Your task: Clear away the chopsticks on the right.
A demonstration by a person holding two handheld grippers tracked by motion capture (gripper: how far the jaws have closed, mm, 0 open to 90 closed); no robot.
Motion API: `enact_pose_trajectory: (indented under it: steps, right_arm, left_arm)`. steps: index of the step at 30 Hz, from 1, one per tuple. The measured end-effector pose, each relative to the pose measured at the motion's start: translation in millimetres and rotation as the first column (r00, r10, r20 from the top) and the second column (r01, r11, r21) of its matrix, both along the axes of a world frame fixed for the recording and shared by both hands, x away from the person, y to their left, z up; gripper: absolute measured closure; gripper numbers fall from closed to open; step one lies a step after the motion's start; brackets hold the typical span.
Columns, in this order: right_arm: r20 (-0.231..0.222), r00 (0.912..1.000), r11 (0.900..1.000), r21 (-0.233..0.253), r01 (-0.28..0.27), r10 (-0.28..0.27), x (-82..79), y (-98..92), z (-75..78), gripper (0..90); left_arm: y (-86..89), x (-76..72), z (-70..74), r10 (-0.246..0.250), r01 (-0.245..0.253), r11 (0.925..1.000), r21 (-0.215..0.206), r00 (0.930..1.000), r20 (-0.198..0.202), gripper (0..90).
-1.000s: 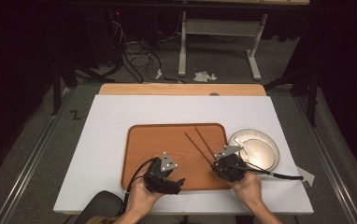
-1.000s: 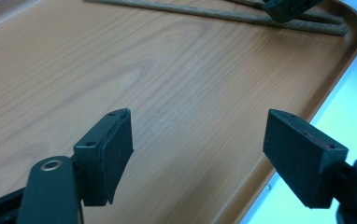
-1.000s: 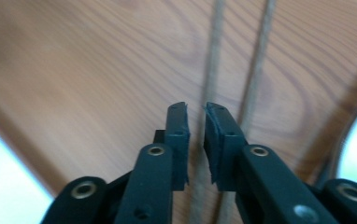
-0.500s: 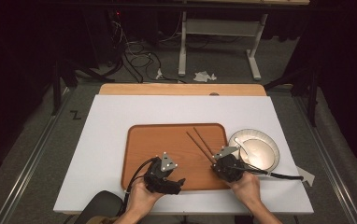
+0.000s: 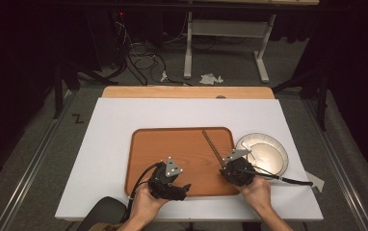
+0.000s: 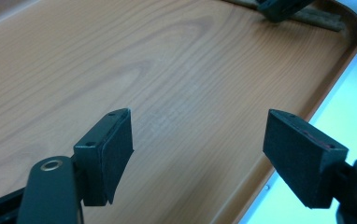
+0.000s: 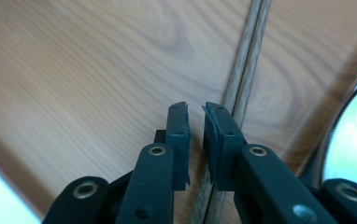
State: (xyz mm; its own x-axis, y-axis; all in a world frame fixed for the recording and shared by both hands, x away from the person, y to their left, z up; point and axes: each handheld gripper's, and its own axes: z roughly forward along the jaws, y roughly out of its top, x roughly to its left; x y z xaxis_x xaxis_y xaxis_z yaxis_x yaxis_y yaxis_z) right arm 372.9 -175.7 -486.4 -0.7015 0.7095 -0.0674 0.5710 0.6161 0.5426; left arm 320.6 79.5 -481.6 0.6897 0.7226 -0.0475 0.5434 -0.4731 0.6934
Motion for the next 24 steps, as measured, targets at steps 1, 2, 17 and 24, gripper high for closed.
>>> enact_pose_trajectory:
  steps: [1,2,17,24]
  right_arm:
    - [0.009,1.0,1.0,0.014,0.0,0.0,-0.9,-1.0,2.7,80.3]
    - [0.013,0.9999,1.0,0.029,-0.01,0.009,-1.8,-2.6,6.0,79.3]
    - [0.088,0.9959,0.989,0.146,-0.034,0.021,-31.9,-46.3,41.0,66.2]
    - [0.09,0.9958,0.984,0.176,-0.029,0.013,-43.3,-68.0,44.6,62.4]
  left_arm:
    - [-0.2,0.3,-0.2,-0.001,0.001,1.0,0.001,1.0,-0.001,24.5]
    - [-0.3,0.5,-0.3,-0.002,0.002,1.0,0.001,1.0,-0.002,24.5]
    - [2.4,-0.1,1.9,0.006,-0.006,0.9998,-0.021,1.0,0.001,24.5]
    - [2.2,-1.1,2.9,0.0,0.0,0.9995,-0.033,1.0,-0.001,24.3]
